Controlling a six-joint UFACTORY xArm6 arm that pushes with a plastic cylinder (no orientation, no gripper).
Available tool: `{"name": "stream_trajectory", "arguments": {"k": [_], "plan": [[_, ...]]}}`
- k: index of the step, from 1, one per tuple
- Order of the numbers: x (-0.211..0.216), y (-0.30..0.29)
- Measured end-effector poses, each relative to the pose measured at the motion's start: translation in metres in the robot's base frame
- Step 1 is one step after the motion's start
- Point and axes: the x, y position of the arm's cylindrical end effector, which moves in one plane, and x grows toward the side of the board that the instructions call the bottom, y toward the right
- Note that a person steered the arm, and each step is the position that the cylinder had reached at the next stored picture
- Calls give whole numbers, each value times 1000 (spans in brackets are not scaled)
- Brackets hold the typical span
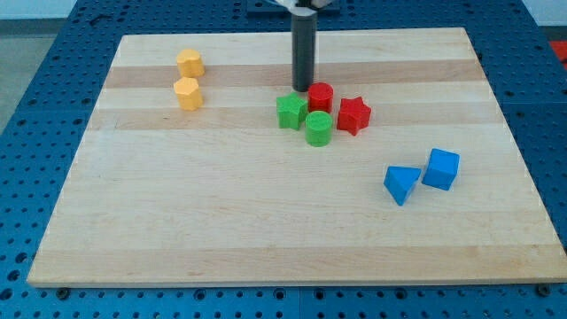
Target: Move the red circle to the red star
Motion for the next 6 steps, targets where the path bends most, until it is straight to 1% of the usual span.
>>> {"name": "stream_trajectory", "arguments": {"k": [2, 6], "plan": [[3, 3], [22, 50]]}}
